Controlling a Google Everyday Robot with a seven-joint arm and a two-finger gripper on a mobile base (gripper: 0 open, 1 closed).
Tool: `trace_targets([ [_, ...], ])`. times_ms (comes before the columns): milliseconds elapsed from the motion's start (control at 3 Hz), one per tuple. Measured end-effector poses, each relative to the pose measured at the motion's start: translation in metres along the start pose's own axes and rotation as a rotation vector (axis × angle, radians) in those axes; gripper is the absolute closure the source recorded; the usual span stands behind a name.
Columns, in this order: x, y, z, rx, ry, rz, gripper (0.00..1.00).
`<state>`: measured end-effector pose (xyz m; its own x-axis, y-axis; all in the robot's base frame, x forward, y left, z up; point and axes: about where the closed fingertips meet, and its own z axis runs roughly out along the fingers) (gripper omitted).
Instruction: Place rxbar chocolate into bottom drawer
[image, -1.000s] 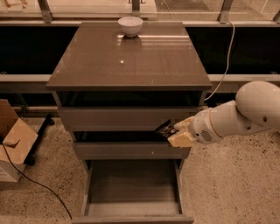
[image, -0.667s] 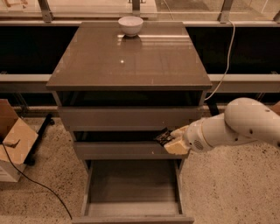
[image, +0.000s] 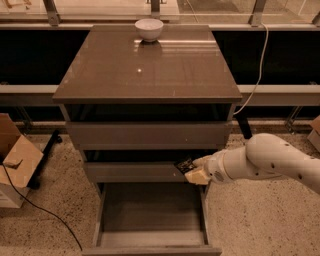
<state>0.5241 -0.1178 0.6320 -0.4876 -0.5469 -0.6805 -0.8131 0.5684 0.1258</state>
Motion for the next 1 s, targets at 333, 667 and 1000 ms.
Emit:
trace_targets([
  [333,0.007,0.001,0.019,-0.002,0.050,0.008,1.00],
  [667,0.035,0.009,0.061,-0.022,0.083,0.008,1.00],
  [1000,0.079,0.012,0.119,-0.034,0.052,0.009,1.00],
])
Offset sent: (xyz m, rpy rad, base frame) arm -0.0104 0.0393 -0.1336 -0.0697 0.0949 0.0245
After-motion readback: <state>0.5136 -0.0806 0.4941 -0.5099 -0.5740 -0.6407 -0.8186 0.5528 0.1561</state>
